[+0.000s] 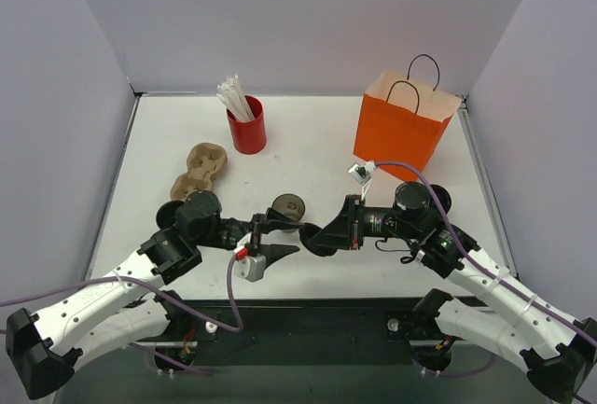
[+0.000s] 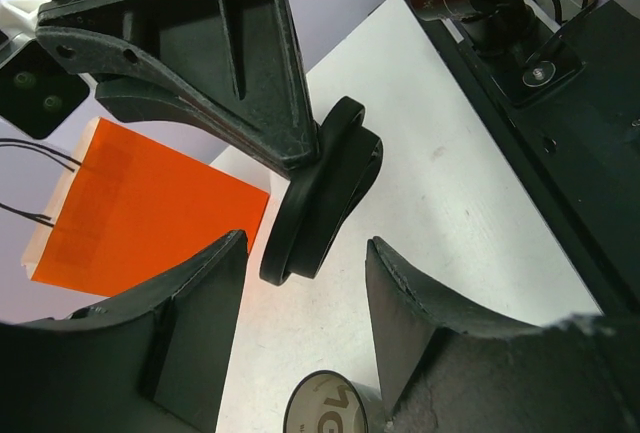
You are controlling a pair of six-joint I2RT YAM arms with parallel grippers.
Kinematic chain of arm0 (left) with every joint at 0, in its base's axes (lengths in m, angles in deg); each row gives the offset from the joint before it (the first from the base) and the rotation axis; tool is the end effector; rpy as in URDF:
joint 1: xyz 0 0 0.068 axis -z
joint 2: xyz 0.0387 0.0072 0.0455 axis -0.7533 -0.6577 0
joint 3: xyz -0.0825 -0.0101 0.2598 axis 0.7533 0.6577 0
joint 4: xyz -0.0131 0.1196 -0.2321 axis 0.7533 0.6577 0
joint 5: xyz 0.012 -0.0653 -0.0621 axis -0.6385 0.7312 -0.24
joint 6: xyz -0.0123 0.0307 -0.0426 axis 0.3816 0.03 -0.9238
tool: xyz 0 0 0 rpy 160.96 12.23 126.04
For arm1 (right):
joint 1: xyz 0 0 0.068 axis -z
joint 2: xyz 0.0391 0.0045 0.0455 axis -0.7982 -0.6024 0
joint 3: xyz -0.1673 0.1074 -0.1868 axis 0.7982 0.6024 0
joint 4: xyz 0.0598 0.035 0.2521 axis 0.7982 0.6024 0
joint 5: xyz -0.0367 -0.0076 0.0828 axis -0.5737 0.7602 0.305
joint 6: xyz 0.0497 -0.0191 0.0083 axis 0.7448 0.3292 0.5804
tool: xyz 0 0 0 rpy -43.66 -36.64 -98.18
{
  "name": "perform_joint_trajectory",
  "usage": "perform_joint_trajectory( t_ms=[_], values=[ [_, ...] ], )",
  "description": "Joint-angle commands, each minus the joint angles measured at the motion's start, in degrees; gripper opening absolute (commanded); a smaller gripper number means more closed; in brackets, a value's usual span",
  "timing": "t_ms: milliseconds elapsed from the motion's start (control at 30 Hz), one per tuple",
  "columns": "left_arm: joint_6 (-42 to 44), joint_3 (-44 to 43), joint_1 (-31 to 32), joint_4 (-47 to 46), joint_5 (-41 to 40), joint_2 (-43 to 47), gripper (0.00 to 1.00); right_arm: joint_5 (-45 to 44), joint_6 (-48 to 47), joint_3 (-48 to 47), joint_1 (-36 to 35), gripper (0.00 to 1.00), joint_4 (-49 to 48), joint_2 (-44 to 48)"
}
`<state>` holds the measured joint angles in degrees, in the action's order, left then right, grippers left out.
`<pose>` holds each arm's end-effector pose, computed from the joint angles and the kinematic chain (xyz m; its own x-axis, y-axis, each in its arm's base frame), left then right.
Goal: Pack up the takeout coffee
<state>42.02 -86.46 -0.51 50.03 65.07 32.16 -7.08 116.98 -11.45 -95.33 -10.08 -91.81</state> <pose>0.1071 -0.1598 0.3203 0.6687 -0.0011 -0.7436 0.7367 -0.1342 0.6627 0.1218 0.1453 0.3435 -0.7236 0.0448 -0.6888 -0.6891 0.0096 0.7246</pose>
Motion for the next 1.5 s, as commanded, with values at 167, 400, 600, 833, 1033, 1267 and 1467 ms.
perform_joint_trajectory(
  t_ms=[167, 400, 600, 833, 1033, 1267, 1467],
  values=[
    [2.24, -1.65, 4.81, -5.15, -4.11, -2.7, 0.56, 1.48, 0.13, -2.36, -0.08, 0.05, -1.48, 0.88],
    [-2.31, 1.34, 5.87, -12.08, -5.87, -2.7, 0.36, 1.75, -0.22, -2.01, -0.17, 0.06, -1.04, 1.06],
    [-9.78, 4.85, 6.05, -17.36, -7.44, 0.54, 0.23, -0.8, -0.65, -2.27, 0.27, 0.25, -0.43, 3.08],
    [-28.4, 9.78, 6.05, -25.28, -19.19, 5.12, 0.23, -15.01, -10.14, -6.39, 0.71, 0.53, 7.55, 9.14],
    [-53.98, 5.84, 5.96, -20.73, -33.72, 5.04, 0.22, -29.79, -22.96, -6.93, 0.45, 0.53, 14.51, 13.8],
    [-76.23, 0.9, 5.87, -11.66, -45.65, 3.88, 0.2, -31.56, -26.15, -7.54, -0.25, 0.49, 14.87, 9.42],
    [-87.57, 4.33, 5.78, -14.57, -49.9, 7.57, 0.18, -35.34, -26.76, -6.75, -3.42, 0.46, 9.69, 5.46]
  ],
)
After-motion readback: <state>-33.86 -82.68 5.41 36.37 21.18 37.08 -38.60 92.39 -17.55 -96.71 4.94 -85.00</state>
